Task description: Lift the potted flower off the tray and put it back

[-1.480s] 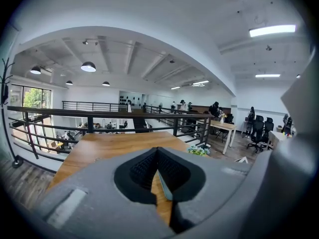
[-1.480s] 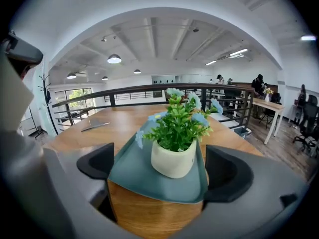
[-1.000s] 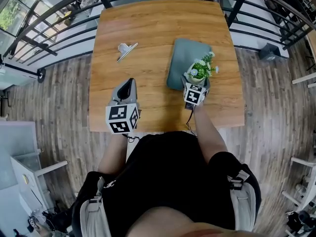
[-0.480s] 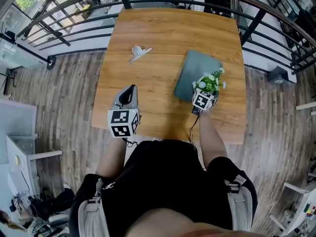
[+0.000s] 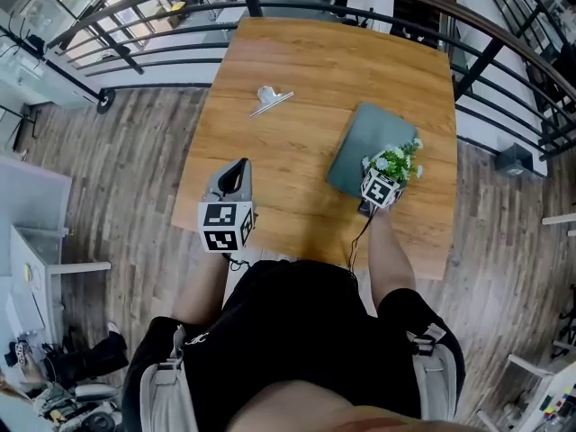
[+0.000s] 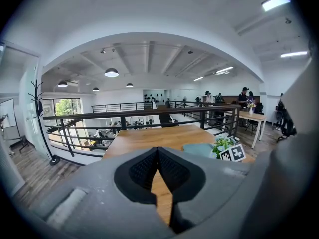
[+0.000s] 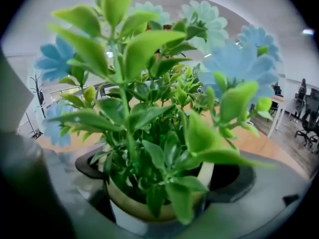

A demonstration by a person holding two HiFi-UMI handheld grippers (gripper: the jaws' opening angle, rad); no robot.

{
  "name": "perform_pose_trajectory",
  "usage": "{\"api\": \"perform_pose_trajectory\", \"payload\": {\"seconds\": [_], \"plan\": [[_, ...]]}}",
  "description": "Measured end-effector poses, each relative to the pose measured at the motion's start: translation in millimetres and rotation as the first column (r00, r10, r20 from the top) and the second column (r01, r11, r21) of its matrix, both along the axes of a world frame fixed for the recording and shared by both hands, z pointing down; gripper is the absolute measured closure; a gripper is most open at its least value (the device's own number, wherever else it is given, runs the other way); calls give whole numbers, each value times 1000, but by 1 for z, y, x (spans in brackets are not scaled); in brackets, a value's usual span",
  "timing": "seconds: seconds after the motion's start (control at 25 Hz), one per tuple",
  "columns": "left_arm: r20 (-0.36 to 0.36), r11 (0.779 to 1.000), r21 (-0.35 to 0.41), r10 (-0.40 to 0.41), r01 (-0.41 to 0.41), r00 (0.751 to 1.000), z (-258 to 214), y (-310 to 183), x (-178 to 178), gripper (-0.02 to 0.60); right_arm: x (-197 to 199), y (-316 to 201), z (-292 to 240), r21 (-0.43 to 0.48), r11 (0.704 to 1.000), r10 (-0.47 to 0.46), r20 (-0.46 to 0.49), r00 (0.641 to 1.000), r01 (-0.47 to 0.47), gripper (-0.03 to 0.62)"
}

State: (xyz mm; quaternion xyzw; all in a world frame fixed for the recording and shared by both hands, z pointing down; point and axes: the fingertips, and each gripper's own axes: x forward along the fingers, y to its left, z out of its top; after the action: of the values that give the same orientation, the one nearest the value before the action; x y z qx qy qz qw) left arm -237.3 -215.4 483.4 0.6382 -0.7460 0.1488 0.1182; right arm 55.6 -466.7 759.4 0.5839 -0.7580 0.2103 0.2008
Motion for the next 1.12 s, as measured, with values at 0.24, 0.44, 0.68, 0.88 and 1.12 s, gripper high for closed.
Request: {"api": "perform_pose_trajectory", "payload": {"seconds": [0.24,0.44,0.68,0.88,1.12], "plan": [[-1,1000,-1,-8,8,1000,2,-3,-5,566,1,-5,4,-34,997,-70,-24,997,70,14],[-2,1000,0,3,-3,1000,2,-10,-4,566,0,-5,6,-61,992,-118,-46,992,115,14],[-9,999,26,34,-33,999,-4,-19,3,566,0,1,-2,-83,988,-140,-69,988,134,14],[-16,996,42,73,-72,997,-10,-25,8,566,-8,16,-26,-45,987,-153,-9,988,152,14],[-41,988,73,138,-134,990,-12,-39,20,566,-2,21,-99,73,989,-132,16,991,131,14]]}}
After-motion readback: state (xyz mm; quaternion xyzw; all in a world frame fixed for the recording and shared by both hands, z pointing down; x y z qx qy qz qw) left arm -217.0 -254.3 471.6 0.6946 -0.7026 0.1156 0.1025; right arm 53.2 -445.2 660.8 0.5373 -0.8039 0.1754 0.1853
